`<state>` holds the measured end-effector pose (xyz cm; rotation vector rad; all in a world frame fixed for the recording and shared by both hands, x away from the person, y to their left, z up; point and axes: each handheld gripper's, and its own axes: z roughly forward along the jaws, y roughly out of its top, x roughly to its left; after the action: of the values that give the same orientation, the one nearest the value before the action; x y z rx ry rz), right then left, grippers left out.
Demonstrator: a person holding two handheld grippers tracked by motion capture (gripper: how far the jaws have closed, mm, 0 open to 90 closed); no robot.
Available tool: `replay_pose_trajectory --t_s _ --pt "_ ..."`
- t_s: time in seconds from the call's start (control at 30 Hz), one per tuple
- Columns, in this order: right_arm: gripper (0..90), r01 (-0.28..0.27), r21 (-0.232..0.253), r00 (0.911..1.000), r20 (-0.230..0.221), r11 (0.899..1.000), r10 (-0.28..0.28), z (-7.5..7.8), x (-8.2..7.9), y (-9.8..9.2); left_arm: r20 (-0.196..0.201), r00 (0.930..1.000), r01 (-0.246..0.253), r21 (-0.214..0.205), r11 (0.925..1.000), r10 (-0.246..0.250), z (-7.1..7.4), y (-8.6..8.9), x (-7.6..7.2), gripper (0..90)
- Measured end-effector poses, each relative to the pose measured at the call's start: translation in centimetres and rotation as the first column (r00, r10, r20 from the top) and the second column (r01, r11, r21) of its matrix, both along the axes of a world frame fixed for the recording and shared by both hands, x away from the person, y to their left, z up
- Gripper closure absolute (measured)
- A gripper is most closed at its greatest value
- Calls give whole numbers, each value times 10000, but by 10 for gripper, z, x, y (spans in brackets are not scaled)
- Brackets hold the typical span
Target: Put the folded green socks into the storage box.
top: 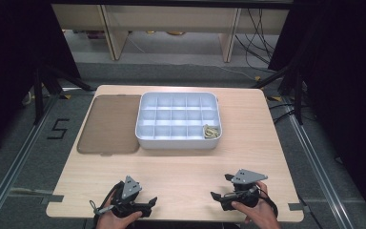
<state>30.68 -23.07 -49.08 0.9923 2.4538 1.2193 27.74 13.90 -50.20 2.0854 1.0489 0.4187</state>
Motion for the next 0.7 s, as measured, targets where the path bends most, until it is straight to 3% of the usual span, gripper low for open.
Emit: replay_pose_trajectory --t_s 0.03,0.07,0.23,0.57,0.7 --pt "161 156 78 9998 -150 9998 -155 0 -3 1 -16 10000 34 6 10000 -34 0 0 0 172" --pt "161 49 34 9999 113 10000 -49 -2 -2 0 -34 10000 25 1 10000 -25 0 0 0 172" --pt "161 -25 -7 9999 150 10000 25 -5 -5 1 -70 9999 129 184 9997 -127 1 1 0 171" --pt "161 -53 -65 10000 65 10000 53 -7 -7 1 -108 9999 -44 -149 9999 42 -2 -1 0 168" --pt "161 -32 -109 9999 113 9999 34 -7 -6 0 -67 9999 -89 -87 9999 88 -2 -2 0 167"
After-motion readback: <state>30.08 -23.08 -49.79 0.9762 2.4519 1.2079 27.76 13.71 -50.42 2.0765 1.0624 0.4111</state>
